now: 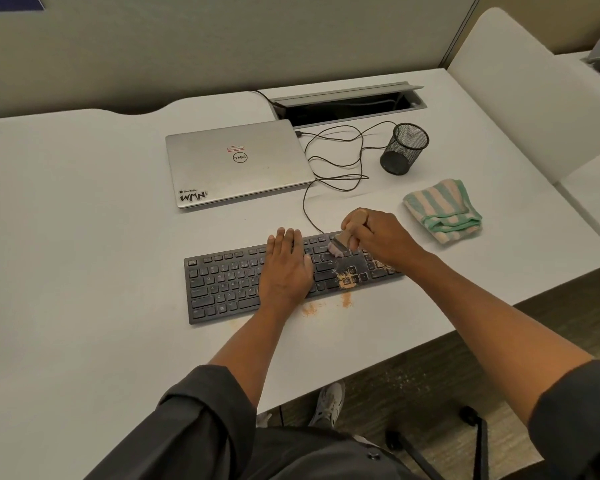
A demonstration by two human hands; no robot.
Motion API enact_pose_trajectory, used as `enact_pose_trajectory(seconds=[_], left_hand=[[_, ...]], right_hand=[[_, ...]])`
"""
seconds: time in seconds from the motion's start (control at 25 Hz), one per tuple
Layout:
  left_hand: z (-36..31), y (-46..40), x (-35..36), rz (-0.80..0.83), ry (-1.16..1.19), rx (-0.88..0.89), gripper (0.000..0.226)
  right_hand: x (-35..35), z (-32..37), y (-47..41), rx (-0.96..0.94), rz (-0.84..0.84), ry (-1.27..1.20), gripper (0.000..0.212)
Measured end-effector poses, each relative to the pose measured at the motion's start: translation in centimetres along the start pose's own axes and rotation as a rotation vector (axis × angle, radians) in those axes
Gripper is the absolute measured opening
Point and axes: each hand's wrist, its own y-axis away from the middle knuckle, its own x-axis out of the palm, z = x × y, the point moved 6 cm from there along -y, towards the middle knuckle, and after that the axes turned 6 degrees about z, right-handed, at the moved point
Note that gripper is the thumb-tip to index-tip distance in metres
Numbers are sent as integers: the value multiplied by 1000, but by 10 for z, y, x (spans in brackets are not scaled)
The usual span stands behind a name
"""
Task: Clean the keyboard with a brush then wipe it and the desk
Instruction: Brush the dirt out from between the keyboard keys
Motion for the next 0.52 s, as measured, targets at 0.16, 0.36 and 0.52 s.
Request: enact_pose_trajectory(seconds=[0.16,0.36,0.52], left_hand=[[0,0,1,7,-12,2,63],[0,-1,2,-11,-4,7,62],[-1,1,1,-5,-9,11,62]], right_hand=[[-3,-13,0,74,-51,-53,21],[-17,-7,4,86,-252,-28,22],[-1,-13,12,90,-203,-6,19]])
